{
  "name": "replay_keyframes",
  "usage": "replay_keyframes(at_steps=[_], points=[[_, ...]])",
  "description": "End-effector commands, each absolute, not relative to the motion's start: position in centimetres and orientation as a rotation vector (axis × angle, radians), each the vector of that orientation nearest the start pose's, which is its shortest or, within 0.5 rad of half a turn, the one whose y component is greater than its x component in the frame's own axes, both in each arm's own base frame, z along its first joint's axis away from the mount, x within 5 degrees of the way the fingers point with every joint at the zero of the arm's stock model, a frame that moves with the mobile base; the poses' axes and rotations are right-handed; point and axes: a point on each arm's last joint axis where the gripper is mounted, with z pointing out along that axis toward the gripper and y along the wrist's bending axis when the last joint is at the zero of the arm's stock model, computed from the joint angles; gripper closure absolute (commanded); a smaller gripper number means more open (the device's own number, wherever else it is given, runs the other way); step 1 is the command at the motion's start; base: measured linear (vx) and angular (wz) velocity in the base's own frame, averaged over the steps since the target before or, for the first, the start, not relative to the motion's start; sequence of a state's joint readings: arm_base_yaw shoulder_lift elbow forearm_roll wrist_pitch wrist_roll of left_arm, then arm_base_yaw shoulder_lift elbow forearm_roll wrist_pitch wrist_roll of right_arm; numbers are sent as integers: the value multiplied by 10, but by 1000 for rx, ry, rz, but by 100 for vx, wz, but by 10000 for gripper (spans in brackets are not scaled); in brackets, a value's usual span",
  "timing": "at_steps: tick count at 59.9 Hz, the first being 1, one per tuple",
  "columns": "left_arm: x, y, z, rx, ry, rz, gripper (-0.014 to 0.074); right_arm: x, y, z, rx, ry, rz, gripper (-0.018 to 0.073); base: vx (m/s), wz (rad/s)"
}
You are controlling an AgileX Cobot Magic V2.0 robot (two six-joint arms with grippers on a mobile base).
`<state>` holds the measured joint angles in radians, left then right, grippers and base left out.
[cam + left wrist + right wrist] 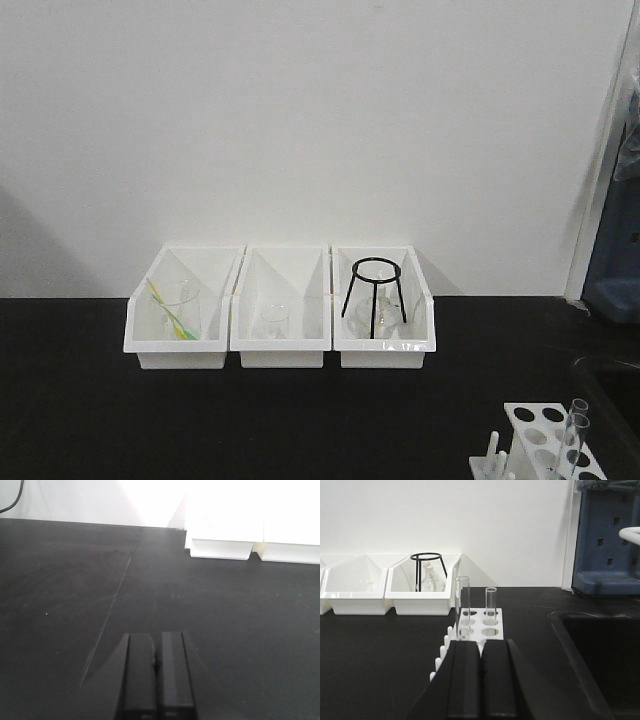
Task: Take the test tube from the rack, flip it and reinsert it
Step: 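Move the right gripper down around the taller clear test tube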
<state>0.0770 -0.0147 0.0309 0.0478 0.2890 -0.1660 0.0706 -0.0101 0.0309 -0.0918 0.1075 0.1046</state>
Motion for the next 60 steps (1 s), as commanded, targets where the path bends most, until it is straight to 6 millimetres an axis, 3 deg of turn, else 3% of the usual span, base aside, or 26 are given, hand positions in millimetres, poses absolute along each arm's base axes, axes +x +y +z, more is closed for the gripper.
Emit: replay_keyframes(at_steps=[1,11,22,31,48,60], points=[[55,5,186,-170,1682,-32,603,56,4,205,-49,1478,63,568,0,0],[55,5,186,-170,1682,-32,603,51,5,230,-43,1309,88,568,0,0],[55,5,186,-170,1682,-32,603,51,4,283,-40,1353,70,568,0,0],[55,5,186,-170,1682,-32,603,69,5,312,-50,1429,53,568,0,0],[55,5,186,-170,1682,-32,603,114,8,303,-60,1590,55,545,0,0],[55,5,186,-170,1682,-32,603,142,11,285,-62,1722,59,417,0,0]])
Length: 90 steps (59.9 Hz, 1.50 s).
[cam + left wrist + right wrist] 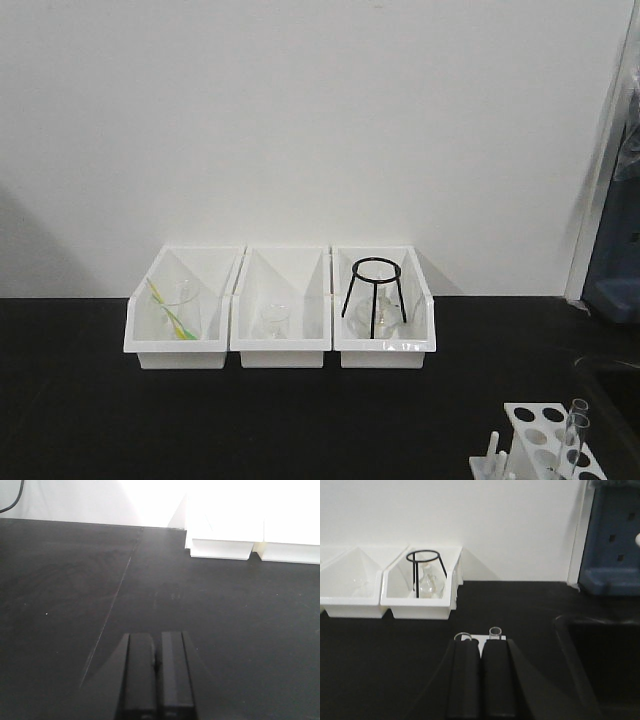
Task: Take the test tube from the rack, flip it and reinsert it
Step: 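Move the right gripper down around the taller clear test tube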
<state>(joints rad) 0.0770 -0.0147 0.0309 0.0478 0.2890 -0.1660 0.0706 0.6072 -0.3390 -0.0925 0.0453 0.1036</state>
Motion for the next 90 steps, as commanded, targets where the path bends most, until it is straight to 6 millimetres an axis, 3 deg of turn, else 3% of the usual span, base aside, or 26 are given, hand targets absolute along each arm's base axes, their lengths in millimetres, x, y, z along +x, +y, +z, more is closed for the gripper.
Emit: replay_keyframes(at_steps=[1,14,27,39,55,73,90], points=[[55,5,186,-170,1682,-32,603,145,11,282,-63,1737,59,397,0,0],[55,5,186,-170,1682,-32,603,170,13,266,-65,1808,68,127,0,0],[55,5,186,-170,1682,-32,603,188,16,257,-71,1793,82,-17,0,0],[55,5,186,-170,1682,-32,603,206,18,241,-76,1779,101,-19,0,0],[55,5,186,-170,1682,-32,603,207,22,208,-105,1692,132,-19,0,0],[55,5,186,-170,1682,-32,603,232,25,194,-99,1675,158,-17,0,0],[55,5,186,-170,1682,-32,603,244,26,177,-95,1676,173,73,0,0]])
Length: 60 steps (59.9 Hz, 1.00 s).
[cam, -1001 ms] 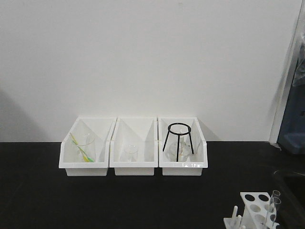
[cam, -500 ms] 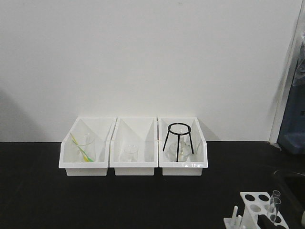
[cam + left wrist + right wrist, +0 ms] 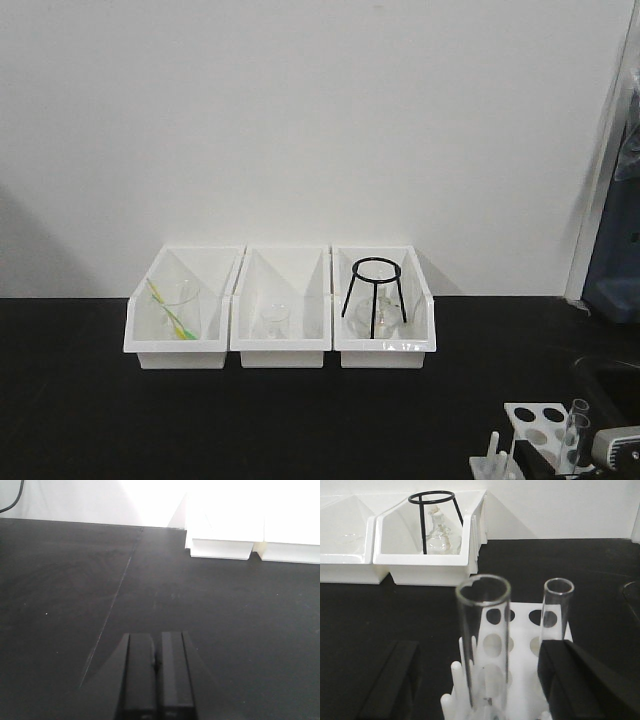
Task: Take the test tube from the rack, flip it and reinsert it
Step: 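Move the right gripper down around the taller clear test tube, then close the right gripper on the tube and lift it from the rack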
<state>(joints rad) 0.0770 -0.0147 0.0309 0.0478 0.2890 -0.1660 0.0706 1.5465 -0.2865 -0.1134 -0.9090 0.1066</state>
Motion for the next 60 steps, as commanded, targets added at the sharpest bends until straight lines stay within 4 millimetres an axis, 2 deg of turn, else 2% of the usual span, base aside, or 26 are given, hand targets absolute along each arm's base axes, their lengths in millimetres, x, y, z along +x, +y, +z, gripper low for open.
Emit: replay_keyframes(at_steps=[1,20,37,47,60], points=[[55,5,186,-170,1682,-32,603,244,26,177,-94,1674,173,82,0,0],[55,5,186,-170,1682,-32,603,248,27,173,-75,1634,201,337,0,0],[55,5,186,-170,1682,-32,603,247,29,175,-102,1610,215,513,0,0],[55,5,186,-170,1682,-32,603,244,34,185,-146,1560,252,568,0,0],[55,5,186,-170,1682,-32,603,237,31,209,-135,1552,228,571,0,0]])
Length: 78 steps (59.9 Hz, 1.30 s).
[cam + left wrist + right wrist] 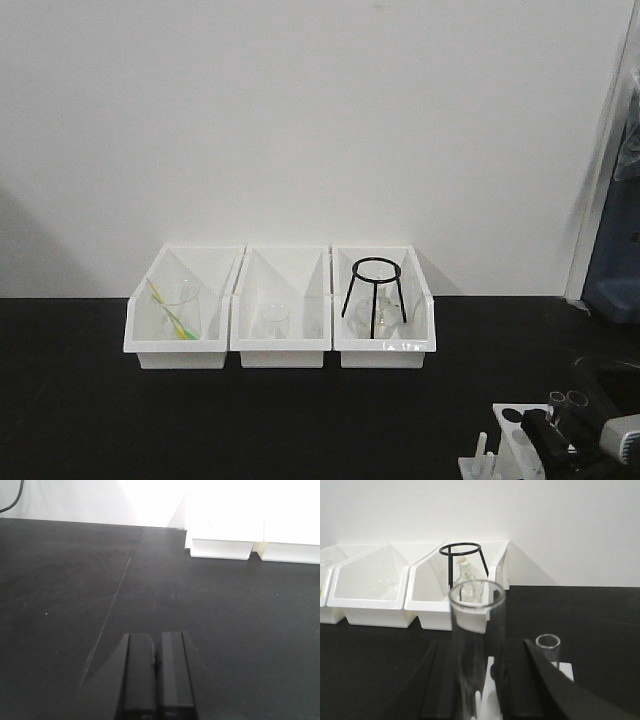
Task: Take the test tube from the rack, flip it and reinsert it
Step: 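Close the right gripper on the tube and lift it from the rack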
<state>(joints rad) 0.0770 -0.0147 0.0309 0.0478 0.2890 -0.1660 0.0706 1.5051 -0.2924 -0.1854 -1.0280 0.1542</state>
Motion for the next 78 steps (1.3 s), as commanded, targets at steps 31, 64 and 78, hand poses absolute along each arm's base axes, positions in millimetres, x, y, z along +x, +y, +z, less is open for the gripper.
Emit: replay_keyframes(at_steps=[31,64,78], points=[[55,5,186,-170,1682,-32,603,230,22,310,-130,1615,89,571,0,0],[55,5,186,-170,1682,-32,603,229,54,357,-477,1658,-71,569,0,0],[55,5,186,-170,1682,-32,603,227,79,355,-846,1627,-318,569,0,0]])
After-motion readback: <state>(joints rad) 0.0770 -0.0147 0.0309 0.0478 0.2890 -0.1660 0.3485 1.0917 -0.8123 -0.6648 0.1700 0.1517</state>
